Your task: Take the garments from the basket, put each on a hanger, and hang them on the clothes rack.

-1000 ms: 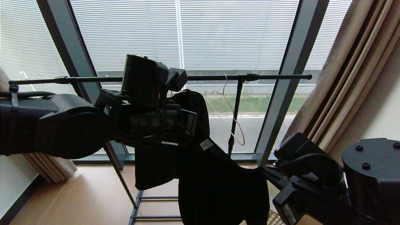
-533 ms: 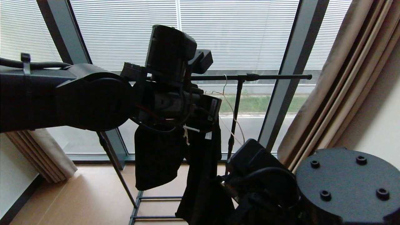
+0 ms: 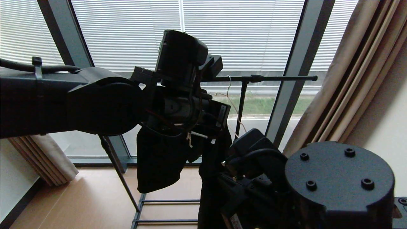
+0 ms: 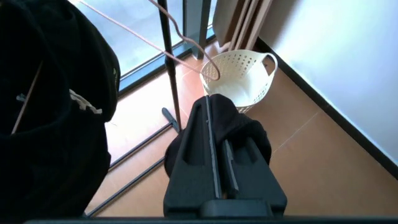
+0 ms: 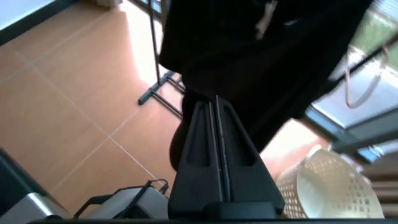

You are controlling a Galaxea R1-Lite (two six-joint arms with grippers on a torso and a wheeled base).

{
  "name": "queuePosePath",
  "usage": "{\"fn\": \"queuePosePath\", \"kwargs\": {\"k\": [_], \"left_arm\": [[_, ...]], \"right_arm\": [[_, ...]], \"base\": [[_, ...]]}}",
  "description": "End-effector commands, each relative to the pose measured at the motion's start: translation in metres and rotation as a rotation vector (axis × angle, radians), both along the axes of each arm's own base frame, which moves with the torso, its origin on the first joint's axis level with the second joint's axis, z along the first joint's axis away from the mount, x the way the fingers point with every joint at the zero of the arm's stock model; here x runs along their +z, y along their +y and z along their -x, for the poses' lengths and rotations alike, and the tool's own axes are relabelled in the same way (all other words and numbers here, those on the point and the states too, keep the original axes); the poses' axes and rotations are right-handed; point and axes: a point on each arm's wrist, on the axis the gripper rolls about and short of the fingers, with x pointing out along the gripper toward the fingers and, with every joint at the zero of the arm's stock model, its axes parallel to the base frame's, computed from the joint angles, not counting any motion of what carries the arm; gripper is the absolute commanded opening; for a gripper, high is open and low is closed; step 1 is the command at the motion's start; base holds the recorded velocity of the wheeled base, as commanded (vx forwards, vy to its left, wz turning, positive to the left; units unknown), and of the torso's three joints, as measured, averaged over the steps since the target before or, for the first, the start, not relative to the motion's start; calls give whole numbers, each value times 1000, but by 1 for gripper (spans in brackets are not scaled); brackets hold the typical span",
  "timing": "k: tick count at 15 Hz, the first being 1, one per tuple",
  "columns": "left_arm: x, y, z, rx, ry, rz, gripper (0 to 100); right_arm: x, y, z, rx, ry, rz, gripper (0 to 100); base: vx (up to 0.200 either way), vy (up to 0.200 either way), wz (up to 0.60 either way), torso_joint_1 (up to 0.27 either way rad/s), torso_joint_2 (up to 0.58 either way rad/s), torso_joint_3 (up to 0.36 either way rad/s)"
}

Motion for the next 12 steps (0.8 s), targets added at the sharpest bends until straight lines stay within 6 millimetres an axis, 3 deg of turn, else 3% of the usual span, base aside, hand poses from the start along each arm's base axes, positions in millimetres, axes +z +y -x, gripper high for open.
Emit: {"fn": "queuePosePath", "kwargs": {"k": [1,4,7,12], "left_arm": [[0,7,3,11,4,-5,0],[1,30,5,39,0,-38,0],[0,49,22,36,34,-99,0],[-8,74,53,11,105,-200,0]], "right_arm": [[0,-38,-4,-77,0,-1,0],[-2,-68,-16,-184,-2,2,0],[0,-81,-48,-304,-15,23,0],[20,-56,-99,-358,-71,4,0]], "base": [[0,0,0,0,0,0],[0,0,0,0,0,0],[0,0,0,0,0,0],[0,0,0,0,0,0]]}}
